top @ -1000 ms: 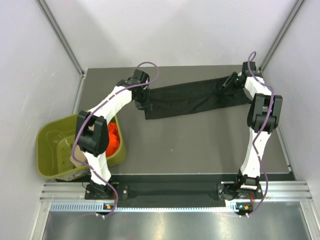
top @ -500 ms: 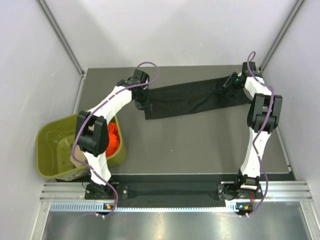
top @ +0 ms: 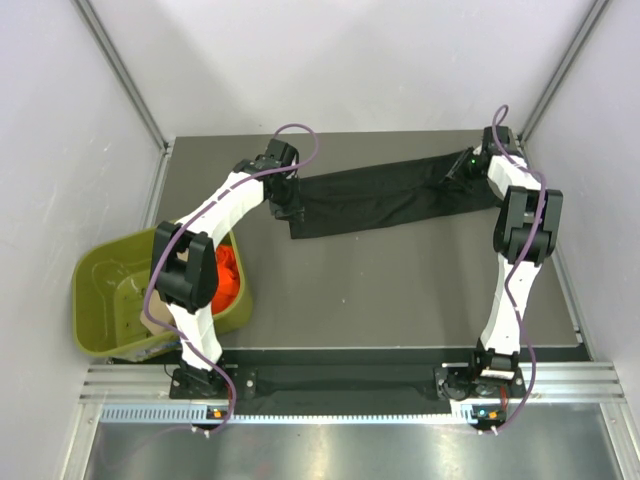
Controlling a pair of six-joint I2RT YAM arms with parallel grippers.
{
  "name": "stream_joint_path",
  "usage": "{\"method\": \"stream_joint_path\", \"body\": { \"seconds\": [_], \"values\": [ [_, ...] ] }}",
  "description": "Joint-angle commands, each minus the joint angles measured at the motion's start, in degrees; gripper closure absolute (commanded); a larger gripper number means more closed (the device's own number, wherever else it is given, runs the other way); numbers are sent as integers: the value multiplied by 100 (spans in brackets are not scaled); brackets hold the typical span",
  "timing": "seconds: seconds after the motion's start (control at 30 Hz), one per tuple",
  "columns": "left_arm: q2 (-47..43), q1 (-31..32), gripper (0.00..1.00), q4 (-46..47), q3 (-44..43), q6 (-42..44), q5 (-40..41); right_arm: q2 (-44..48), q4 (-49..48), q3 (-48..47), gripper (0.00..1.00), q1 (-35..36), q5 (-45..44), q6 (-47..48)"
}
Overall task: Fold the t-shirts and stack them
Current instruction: Fold the tshirt
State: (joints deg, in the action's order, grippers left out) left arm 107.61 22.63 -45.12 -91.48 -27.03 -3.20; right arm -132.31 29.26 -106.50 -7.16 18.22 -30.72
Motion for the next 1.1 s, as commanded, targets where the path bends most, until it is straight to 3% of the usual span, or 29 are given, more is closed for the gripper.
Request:
{"method": "stream_joint_path", "body": {
  "seconds": [0.0,0.23,0.4,0.57,0.73,0.87,0.97,1.07],
  "values": [
    [-135,-4,69,-23,-115,66,-5,135,-368,-46,70,57,164,-48],
    [-135,-4,69,3,-98,48,-22,-84,-622,-389,73,232,471,-372],
    [-179,-4,69,21,-37,22,-14,-821,-1070,-1284,71,627,964,-1162],
    [-232,-13,69,91,87,13,30,-928,-1634,-1838,59,857,1246,-1858],
    [-337,-13,69,118,60,48,109,-121,-932,-1629,54,568,1017,-1140],
    [-390,-13,64,153,34,180,197,398,481,-1437,45,199,588,-340],
    [-329,-13,62,170,16,224,110,767,669,-954,36,-118,236,57],
    [-267,-13,62,179,-1,215,-49,882,660,-741,34,-294,235,241]
  ]
}}
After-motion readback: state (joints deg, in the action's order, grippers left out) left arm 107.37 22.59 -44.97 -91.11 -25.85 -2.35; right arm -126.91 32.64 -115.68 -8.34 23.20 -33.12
